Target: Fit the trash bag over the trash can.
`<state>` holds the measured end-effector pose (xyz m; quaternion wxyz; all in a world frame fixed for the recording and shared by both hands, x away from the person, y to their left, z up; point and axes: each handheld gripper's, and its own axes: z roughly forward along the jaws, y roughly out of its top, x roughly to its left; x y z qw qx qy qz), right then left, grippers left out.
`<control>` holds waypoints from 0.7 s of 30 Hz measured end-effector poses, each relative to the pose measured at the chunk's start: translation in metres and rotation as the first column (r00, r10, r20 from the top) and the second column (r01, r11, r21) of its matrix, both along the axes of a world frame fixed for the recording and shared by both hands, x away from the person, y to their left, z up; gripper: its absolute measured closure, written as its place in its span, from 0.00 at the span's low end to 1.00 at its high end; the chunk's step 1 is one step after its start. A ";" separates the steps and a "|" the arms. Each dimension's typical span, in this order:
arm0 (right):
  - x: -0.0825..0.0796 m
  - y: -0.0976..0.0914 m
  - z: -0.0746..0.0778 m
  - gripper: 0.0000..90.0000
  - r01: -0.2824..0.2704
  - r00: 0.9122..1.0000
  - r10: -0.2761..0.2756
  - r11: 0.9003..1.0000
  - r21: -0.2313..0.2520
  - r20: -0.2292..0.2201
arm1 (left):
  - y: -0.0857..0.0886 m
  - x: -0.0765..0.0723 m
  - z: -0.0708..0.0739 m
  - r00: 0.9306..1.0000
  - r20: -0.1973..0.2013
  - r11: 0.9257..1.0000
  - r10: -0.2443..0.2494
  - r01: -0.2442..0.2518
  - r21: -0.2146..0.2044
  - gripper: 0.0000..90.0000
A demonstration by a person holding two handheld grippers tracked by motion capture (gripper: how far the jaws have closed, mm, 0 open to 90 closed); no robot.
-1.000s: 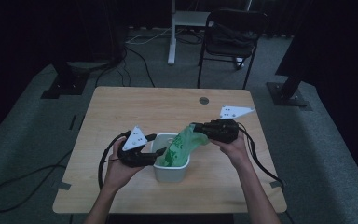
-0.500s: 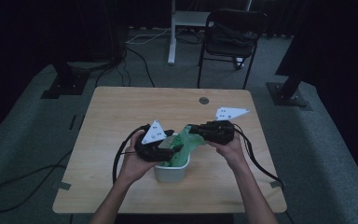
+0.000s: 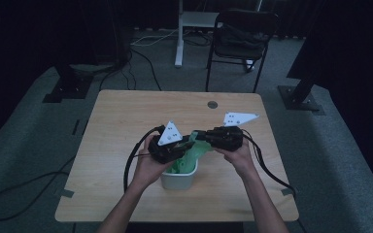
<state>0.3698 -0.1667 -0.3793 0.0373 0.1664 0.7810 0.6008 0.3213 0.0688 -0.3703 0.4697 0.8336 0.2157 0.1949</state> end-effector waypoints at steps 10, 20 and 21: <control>-0.002 -0.017 -0.004 0.90 0.020 1.000 -0.020 1.000 0.012 -0.001 | 0.019 -0.005 0.002 1.000 0.012 1.000 0.000 0.000 -0.009 1.00; -0.004 -0.036 -0.021 0.87 0.073 0.997 -0.073 0.997 -0.019 -0.016 | 0.041 -0.011 0.009 0.999 0.026 0.998 0.029 -0.027 -0.052 1.00; -0.004 -0.037 -0.023 0.86 0.075 0.997 -0.075 0.997 -0.020 -0.020 | 0.044 -0.011 0.010 0.999 0.025 0.998 0.032 -0.030 -0.059 1.00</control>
